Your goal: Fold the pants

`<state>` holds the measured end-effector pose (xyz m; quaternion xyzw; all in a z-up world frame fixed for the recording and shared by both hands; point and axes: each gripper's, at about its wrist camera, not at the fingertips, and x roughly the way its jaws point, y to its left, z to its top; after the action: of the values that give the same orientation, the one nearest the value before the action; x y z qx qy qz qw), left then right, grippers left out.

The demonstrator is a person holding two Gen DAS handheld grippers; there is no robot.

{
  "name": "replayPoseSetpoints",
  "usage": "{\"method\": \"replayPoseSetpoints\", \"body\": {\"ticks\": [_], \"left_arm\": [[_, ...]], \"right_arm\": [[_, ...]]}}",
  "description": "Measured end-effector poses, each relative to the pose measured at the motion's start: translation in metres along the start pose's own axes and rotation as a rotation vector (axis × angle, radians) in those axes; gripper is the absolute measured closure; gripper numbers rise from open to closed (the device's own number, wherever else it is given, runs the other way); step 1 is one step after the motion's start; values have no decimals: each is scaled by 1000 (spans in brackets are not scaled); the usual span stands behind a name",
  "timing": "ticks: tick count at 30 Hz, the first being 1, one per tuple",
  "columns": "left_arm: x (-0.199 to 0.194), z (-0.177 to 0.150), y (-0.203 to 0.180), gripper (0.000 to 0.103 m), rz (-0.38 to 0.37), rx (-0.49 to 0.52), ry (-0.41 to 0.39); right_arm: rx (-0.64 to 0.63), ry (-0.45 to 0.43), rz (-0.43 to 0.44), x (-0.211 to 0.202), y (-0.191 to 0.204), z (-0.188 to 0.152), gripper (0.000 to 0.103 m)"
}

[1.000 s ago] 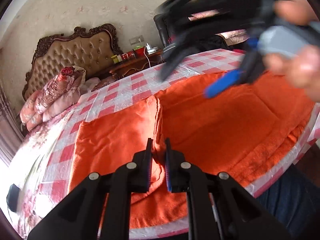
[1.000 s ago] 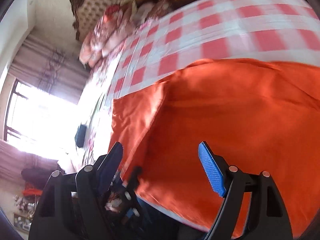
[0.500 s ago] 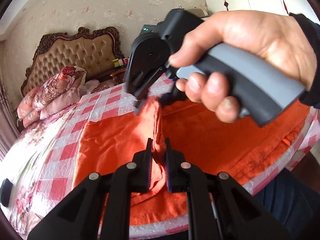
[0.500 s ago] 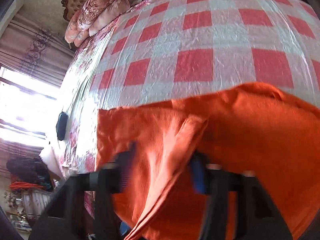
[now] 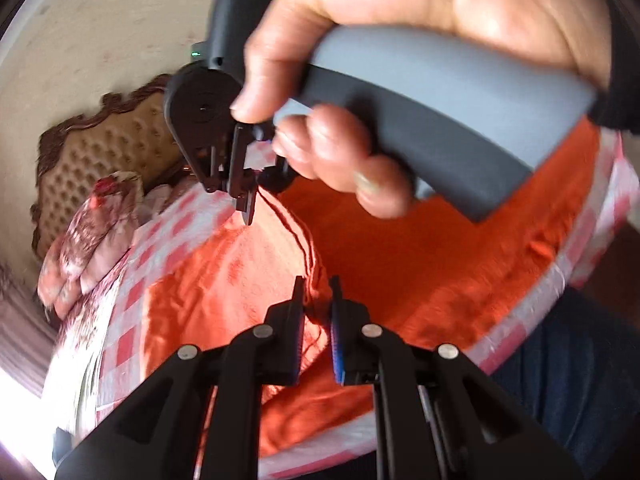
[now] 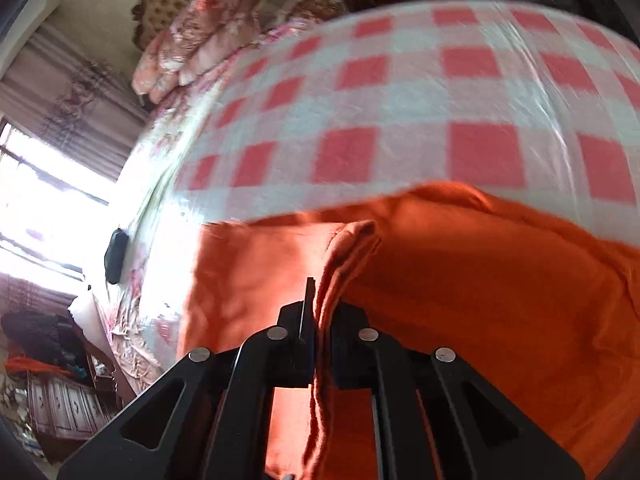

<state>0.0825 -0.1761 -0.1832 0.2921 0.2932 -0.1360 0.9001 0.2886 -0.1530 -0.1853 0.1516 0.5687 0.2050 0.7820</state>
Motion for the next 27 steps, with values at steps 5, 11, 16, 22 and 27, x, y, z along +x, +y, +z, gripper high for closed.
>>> {"method": "replayPoseSetpoints", "body": {"ticks": [5, 11, 16, 22, 27], "left_arm": [[15, -10, -8, 92, -33, 11, 56], [16, -11, -2, 92, -42, -14, 51], [16, -11, -1, 91, -36, -9, 42], [11, -14, 0, 84, -78, -14, 38], [1, -17, 8, 79, -193, -78, 37]], "right_arm": [[0, 1, 32, 8, -17, -9, 95], [-62, -37, -15, -1, -5, -9, 95], [-107, -43, -82, 0, 4, -12, 96], [-104, -58, -141, 4, 4, -14, 95], [-133, -130, -260, -7, 6, -16, 76]]}}
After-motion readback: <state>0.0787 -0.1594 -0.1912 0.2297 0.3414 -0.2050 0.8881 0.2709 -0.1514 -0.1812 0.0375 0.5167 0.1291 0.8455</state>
